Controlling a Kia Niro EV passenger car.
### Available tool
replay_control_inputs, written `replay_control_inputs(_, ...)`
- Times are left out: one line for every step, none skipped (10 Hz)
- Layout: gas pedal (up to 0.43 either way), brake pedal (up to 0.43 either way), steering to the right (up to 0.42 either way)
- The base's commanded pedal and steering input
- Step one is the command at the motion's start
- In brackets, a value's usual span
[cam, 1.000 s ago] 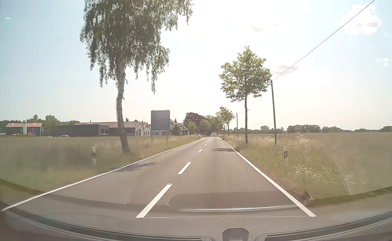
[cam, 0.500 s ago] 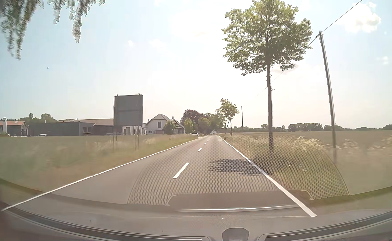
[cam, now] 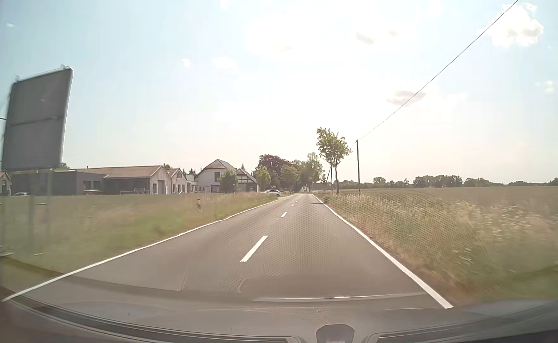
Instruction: Follow the waypoints while adhering to traffic rules and regulations
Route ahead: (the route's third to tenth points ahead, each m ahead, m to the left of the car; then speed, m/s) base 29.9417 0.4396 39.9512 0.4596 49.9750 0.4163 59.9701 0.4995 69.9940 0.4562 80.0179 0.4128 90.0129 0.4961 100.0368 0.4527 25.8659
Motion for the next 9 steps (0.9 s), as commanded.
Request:
replay_control_inputs(0.469,0.006,0.001)
replay_control_inputs(0.469,0.006,0.002)
replay_control_inputs(0.469,0.006,0.002)
replay_control_inputs(0.469,0.006,0.002)
replay_control_inputs(0.429,0.006,0.002)
replay_control_inputs(0.429,0.006,0.002)
replay_control_inputs(0.409,0.006,0.002)
replay_control_inputs(0.358,0.006,0.002)
replay_control_inputs(0.299,0.006,0.002)
